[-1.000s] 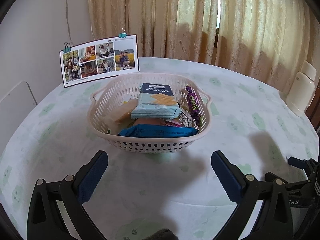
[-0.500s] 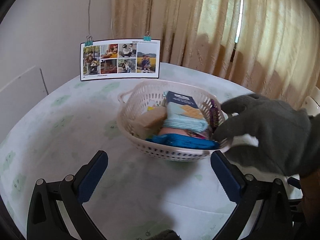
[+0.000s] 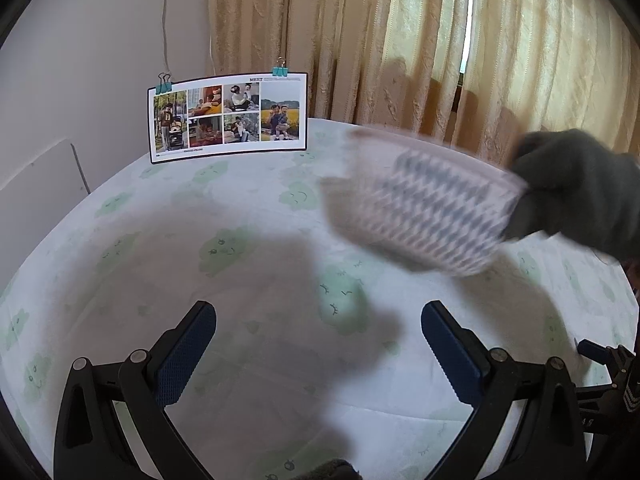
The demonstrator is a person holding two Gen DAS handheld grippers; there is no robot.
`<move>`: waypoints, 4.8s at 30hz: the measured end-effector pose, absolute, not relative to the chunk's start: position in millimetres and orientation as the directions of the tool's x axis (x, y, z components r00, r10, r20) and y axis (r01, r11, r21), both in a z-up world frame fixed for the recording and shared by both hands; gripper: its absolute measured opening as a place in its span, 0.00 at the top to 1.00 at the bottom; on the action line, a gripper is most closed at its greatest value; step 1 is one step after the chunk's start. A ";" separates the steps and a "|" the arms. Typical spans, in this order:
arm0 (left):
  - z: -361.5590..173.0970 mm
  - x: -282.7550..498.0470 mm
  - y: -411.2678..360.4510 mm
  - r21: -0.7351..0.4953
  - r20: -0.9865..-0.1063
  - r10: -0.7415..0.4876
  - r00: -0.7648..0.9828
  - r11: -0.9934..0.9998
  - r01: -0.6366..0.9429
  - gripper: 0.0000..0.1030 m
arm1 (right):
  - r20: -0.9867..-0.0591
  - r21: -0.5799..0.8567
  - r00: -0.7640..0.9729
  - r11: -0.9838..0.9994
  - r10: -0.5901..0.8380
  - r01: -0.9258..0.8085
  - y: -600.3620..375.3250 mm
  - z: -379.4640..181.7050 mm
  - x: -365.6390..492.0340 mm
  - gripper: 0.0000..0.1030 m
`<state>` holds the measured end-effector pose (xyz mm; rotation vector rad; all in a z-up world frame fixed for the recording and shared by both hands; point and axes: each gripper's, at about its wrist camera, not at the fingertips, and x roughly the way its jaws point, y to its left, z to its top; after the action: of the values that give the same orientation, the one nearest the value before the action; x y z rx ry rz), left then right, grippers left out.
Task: Organize snacks
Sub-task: 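Lift the pink basket by hand and tip the snacks onto the table, then set the empty basket down and bring both tools over the snacks, then grasp the silver-wrapped candy with the right gripper while the left gripper approaches the yellow jelly cup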
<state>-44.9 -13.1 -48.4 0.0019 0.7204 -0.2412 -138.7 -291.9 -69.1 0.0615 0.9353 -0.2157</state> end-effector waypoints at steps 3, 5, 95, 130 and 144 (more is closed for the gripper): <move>-48.4 -46.0 -16.7 -0.067 -0.652 -0.214 0.728 0.972 0.225 0.01 | -0.803 -0.045 0.574 0.977 -0.161 0.210 -289.7 -68.8 -140.1 0.00; -49.2 -46.6 -22.0 -0.056 -0.655 -0.215 0.724 0.970 0.237 0.01 | -0.803 -0.047 0.574 0.976 -0.163 0.211 -285.3 -71.7 -134.7 0.00; -93.7 -86.8 -262.9 0.049 -0.815 -0.346 0.465 0.759 0.650 0.01 | -0.783 -0.114 0.430 0.783 -0.449 0.611 -397.2 -79.8 -173.8 0.00; -65.4 -82.0 -230.9 -0.004 -0.691 -0.435 0.578 0.801 0.598 0.01 | -0.730 -0.011 0.634 0.932 -0.254 0.361 -386.7 -63.7 -182.0 0.01; -60.4 -86.6 -230.6 0.075 -0.647 -0.412 0.641 0.803 0.591 0.01 | -0.775 -0.032 0.603 0.965 -0.188 0.260 -372.2 -74.7 -144.8 0.54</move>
<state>-86.6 -230.6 -60.4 0.2932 0.6583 -0.5811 -144.8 -372.2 -74.7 0.0869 0.8868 -0.2598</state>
